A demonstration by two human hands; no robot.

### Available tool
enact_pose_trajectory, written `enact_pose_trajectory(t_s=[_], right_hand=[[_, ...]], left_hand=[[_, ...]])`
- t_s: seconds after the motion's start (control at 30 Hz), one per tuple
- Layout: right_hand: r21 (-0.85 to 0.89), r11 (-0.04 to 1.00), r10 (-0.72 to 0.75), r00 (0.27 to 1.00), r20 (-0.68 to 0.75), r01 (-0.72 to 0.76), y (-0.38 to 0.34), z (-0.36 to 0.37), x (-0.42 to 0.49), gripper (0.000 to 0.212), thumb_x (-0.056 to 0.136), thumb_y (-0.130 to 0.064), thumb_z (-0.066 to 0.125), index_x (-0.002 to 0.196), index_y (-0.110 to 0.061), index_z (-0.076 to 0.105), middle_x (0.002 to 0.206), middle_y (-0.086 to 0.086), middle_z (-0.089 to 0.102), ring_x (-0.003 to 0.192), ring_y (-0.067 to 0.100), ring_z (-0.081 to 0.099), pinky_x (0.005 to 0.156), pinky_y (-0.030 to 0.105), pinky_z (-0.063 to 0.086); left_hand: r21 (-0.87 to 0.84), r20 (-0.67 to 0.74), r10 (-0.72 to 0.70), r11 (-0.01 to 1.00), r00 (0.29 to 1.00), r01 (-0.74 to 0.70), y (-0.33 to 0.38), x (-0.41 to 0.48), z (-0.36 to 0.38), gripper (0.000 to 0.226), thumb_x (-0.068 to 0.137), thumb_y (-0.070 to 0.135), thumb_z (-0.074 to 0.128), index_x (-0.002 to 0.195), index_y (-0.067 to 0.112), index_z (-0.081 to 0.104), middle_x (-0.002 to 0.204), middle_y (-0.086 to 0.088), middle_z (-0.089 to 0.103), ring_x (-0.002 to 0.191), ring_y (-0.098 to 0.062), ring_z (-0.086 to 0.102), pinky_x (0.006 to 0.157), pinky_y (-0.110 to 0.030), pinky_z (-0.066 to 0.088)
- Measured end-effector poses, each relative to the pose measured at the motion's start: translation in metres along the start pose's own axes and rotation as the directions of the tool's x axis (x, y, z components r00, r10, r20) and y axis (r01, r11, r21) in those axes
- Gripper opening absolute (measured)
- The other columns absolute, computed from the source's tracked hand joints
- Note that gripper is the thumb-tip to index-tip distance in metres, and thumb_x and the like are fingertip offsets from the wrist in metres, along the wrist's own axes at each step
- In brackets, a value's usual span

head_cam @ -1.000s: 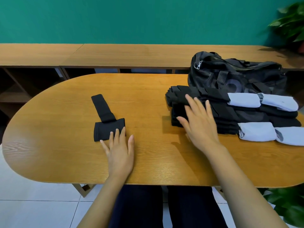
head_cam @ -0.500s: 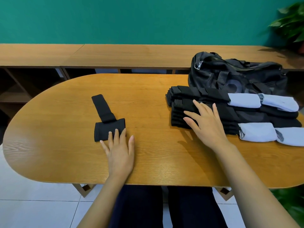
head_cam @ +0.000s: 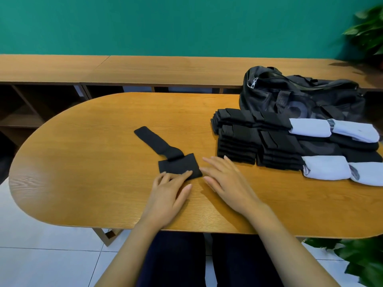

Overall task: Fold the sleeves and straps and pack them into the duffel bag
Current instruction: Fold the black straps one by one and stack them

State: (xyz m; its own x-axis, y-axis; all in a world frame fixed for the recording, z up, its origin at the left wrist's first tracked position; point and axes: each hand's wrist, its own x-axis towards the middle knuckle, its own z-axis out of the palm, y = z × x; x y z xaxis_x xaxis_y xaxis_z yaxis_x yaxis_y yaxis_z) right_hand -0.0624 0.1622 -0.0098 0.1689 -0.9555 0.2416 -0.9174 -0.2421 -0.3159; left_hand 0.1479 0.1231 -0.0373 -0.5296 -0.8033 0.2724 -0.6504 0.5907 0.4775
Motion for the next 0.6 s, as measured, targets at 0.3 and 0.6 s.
enact_pose_trajectory(t_s=[0.3, 0.6], right_hand=[[0.031, 0.999, 0.011, 0.993, 0.121, -0.015, 0.006, 0.014, -0.019, 0.048, 0.101, -0.052, 0.032, 0.145, -0.036, 0.042, 0.155, -0.02, 0.03, 0.147, -0.002, 0.006, 0.119, 0.026, -0.008], [0.039, 0.999, 0.019, 0.997, 0.068, -0.022, 0.021, 0.012, -0.042, 0.047, 0.097, -0.059, 0.035, 0.138, -0.04, 0.049, 0.146, -0.026, 0.041, 0.142, -0.008, 0.015, 0.118, 0.022, -0.008]], left_hand=[[0.002, -0.23, 0.0, 1.0, 0.973, 0.001, -0.006, -0.002, 0.003, 0.041, 0.095, 0.048, 0.044, 0.116, 0.023, 0.07, 0.121, 0.011, 0.066, 0.114, -0.005, 0.052, 0.107, -0.021, 0.022], [-0.082, 0.003, 0.019, 0.996, 1.0, -0.018, -0.02, -0.009, 0.006, 0.082, 0.073, 0.086, 0.038, 0.132, 0.033, 0.058, 0.147, 0.021, 0.036, 0.143, 0.005, 0.019, 0.12, -0.031, 0.0]])
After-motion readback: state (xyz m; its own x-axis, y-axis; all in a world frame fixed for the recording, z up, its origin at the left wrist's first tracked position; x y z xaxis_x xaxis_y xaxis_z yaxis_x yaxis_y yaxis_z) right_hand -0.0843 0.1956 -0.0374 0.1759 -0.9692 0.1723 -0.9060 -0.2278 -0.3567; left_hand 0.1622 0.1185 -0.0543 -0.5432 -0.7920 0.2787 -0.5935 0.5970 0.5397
